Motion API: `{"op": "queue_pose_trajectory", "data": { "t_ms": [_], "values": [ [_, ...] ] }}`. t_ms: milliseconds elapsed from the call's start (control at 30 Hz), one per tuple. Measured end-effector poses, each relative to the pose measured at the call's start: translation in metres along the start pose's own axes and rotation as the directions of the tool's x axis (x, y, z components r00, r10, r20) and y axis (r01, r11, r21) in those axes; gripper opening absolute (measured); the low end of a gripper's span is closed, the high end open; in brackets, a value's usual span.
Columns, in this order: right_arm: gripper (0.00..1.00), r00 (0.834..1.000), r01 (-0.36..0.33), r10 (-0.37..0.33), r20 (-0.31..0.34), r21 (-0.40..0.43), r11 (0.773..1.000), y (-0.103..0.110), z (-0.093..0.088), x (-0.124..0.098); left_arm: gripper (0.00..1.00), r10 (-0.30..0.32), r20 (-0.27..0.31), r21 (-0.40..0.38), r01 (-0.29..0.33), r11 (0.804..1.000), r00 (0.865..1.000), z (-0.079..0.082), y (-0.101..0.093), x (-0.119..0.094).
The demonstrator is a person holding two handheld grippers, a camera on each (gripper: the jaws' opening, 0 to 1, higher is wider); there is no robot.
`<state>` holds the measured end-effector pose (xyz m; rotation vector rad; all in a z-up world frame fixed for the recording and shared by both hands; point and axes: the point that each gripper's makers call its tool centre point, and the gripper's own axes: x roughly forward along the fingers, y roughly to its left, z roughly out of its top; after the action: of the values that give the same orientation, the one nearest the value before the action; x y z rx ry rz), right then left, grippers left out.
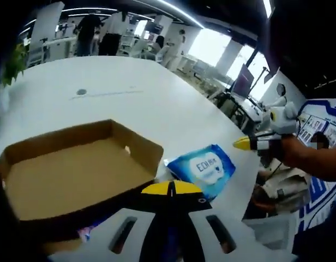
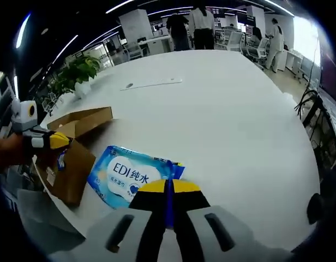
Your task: Operate the shoe box by opening the lid, removing the specified soft item, and placing it in the target area until the item is outside and the box remains undamaged.
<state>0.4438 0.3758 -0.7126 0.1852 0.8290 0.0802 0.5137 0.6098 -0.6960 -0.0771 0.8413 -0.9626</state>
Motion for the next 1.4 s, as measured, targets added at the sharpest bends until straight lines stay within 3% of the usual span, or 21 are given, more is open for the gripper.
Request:
{"op": "queue_pose_trajectory", "data": {
  "t_ms": [233,567,800,1133,1400],
  "values": [
    [0.04,0.999,-0.008,0.008,0.031,-0.022,1.0,0.025,0.01,-0.008,0.0,0.056,0.076,-0.024,-0.054,0.998,0.996,0.003,0.023,-0.042],
    [0.06,0.997,-0.057,0.06,0.039,-0.053,0.997,0.093,0.005,-0.013,0.0,0.135,0.101,-0.078,-0.128,0.989,0.986,-0.027,0.064,-0.108],
    [0.07,0.997,-0.076,0.079,0.027,-0.079,0.994,0.134,0.0,-0.014,0.0,0.174,0.123,-0.133,-0.158,0.978,0.977,-0.047,0.081,-0.142],
    [0.07,0.996,-0.08,0.083,0.017,-0.13,0.988,0.177,0.001,-0.015,0.0,0.162,0.139,-0.126,-0.145,0.981,0.977,-0.053,0.083,-0.164],
    [0.07,0.995,-0.101,0.099,-0.014,-0.162,0.982,0.203,-0.009,-0.01,0.0,0.106,0.06,-0.091,-0.1,0.991,0.993,-0.064,0.072,-0.142]
  ]
}}
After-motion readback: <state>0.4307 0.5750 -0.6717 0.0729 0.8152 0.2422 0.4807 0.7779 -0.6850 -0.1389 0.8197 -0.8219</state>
